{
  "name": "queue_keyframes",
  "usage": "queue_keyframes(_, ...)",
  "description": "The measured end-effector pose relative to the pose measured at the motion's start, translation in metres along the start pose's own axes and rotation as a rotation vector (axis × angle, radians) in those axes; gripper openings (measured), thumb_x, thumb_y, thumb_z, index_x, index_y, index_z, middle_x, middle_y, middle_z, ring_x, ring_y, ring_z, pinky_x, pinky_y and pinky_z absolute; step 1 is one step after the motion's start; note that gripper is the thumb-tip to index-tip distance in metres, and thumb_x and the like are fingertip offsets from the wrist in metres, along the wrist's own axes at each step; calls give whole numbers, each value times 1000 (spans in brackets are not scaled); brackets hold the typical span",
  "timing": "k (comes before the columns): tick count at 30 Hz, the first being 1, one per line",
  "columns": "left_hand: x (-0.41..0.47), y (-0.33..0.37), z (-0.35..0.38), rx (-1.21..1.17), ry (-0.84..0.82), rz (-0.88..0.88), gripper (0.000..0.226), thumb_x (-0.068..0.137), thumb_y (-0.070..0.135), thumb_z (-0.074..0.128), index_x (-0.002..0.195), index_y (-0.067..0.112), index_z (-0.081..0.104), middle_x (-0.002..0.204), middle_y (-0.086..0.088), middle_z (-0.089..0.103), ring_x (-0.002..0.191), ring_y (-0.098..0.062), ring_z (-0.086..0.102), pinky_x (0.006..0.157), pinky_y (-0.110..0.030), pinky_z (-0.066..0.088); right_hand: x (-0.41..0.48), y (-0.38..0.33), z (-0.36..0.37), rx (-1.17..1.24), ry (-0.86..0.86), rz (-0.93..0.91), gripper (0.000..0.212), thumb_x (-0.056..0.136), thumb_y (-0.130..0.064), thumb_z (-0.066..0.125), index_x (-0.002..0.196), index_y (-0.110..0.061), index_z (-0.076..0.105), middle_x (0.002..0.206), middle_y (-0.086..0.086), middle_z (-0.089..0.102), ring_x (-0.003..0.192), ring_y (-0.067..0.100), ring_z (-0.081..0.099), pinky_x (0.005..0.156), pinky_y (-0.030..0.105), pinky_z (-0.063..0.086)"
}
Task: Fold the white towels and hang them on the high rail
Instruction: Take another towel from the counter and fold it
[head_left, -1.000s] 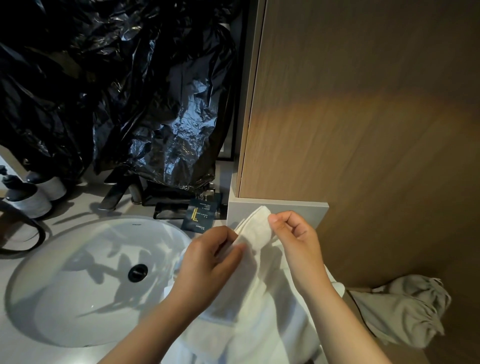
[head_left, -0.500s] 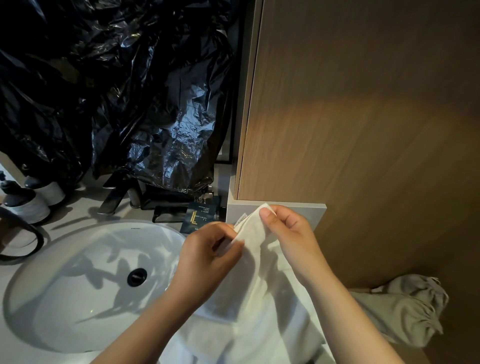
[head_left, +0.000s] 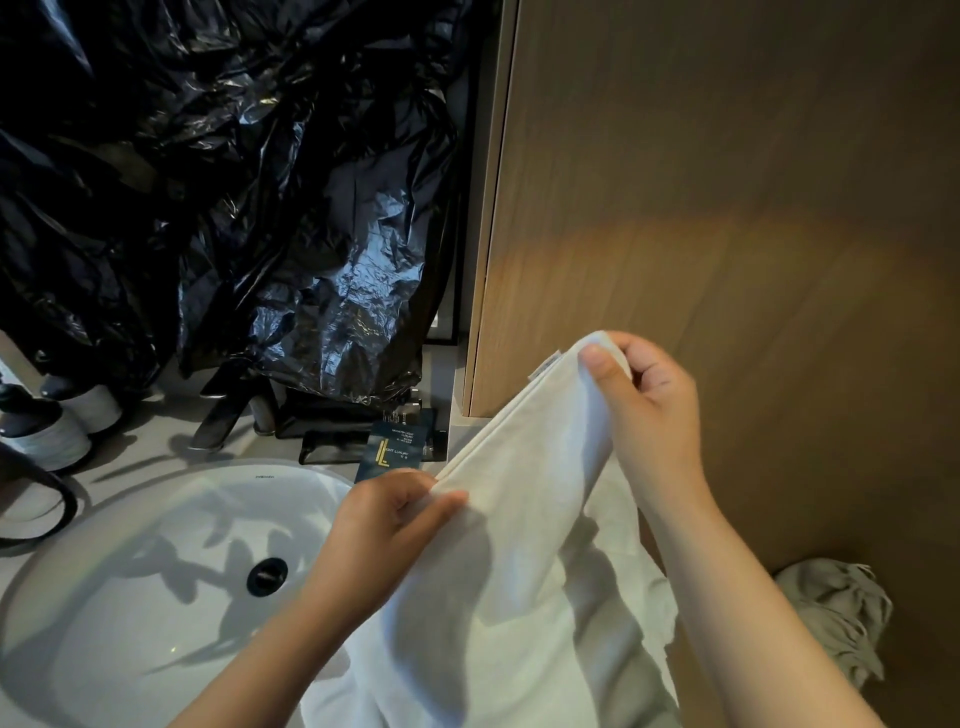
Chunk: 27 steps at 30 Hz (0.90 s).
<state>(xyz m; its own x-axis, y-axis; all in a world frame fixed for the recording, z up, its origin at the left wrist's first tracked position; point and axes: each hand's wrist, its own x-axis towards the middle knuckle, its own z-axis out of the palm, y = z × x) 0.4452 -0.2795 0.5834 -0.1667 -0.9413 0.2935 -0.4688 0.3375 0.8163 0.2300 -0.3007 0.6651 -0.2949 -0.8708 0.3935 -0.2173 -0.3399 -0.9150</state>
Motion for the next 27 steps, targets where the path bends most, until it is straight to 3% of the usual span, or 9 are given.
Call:
queue_keyframes(2,6,-1,-4,-15,-32,2,43,88,38,66,51,27,47,55,15,44,54,-2,41,53,-16,30,8,-8,-3,-68,29,-77,9,95,-17,62,93,-16,70,83,-11,66,75,-4,58,67,8,43)
queue_keyframes(5,13,-5,-11,6,-99,62,51,86,57,56,56,21,35,56,11,35,55,-4,36,56,-24,31,21,-20,-8,-135,67,-162,10,96,-20,61,96,-16,70,85,-9,65,77,-5,58,67,7,43)
queue_keyframes(7,18,-8,-14,21,-90,101,52,84,58,53,56,20,32,56,10,33,55,-5,35,56,-25,31,33,-29,-11,-184,89,-214,8,96,-20,61,94,-19,69,86,-10,65,79,-5,58,68,7,43)
queue_keyframes(10,31,-7,-22,31,-17,94,55,88,50,62,52,23,30,53,9,35,52,-5,36,53,-18,28,47,-42,-16,-252,112,-287,7,95,-21,62,91,-22,67,88,-11,66,84,0,60,71,12,47)
queue_keyframes(14,70,14,-55,178,177,193,51,92,40,60,55,8,45,56,0,44,59,-13,45,55,-20,33,61,-53,-26,-261,178,-328,7,96,-25,60,92,-25,66,88,-13,65,85,0,61,69,7,47)
queue_keyframes(16,89,32,-75,183,250,259,47,90,42,57,58,9,52,57,-2,49,63,-16,48,56,-21,35,68,-58,-32,-245,235,-334,9,97,-26,59,91,-27,66,86,-15,65,84,-2,60,67,5,47)
queue_keyframes(19,104,48,-91,233,193,317,49,84,46,59,53,8,52,54,-3,48,59,-18,48,56,-26,37,71,-54,-41,-237,290,-337,10,97,-25,58,90,-28,65,85,-17,64,83,-5,60,66,5,46)
queue_keyframes(23,100,45,-85,236,86,322,56,76,41,71,47,4,40,54,-11,42,51,-13,38,51,-21,28,67,-32,-50,-265,319,-276,8,96,-27,60,92,-29,66,90,-10,67,87,0,61,70,7,47)
queue_keyframes(27,103,34,-81,230,81,306,47,71,41,77,51,6,53,58,-6,50,58,-18,48,55,-25,35,67,-19,-64,-246,407,-224,8,95,-28,60,91,-26,67,87,-11,66,81,-3,58,71,13,45)
